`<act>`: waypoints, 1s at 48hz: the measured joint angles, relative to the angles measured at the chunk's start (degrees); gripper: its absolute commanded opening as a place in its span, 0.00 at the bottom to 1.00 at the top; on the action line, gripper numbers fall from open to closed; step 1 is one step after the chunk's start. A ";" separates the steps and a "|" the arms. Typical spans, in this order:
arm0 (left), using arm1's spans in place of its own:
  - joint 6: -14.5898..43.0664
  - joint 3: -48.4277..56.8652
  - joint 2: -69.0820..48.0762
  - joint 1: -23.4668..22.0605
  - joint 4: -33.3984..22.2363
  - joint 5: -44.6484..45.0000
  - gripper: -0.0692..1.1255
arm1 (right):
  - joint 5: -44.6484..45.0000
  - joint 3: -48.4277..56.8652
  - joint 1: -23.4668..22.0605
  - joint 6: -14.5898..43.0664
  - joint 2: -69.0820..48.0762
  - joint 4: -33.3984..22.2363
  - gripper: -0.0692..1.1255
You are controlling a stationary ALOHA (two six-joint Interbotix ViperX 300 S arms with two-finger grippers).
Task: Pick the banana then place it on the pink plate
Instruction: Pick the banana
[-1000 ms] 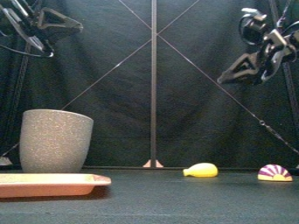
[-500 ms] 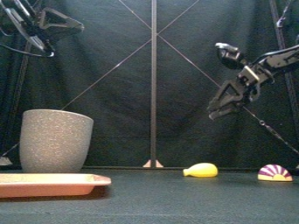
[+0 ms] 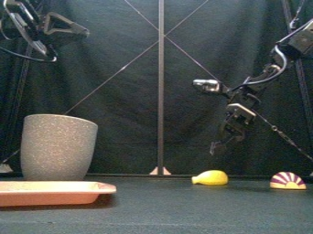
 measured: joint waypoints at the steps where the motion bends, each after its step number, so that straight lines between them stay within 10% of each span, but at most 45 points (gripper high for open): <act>1: -0.18 0.00 0.00 0.00 0.00 0.00 0.09 | 0.70 -0.79 -0.09 0.09 1.05 -0.18 0.93; 28: -0.09 0.09 0.00 0.18 -0.09 -2.37 0.09 | 0.53 -5.71 -4.22 0.44 11.43 4.04 0.91; 48: -0.09 0.09 0.09 0.26 -0.18 -3.16 0.09 | 2.99 -4.48 -5.98 0.26 12.04 6.33 0.60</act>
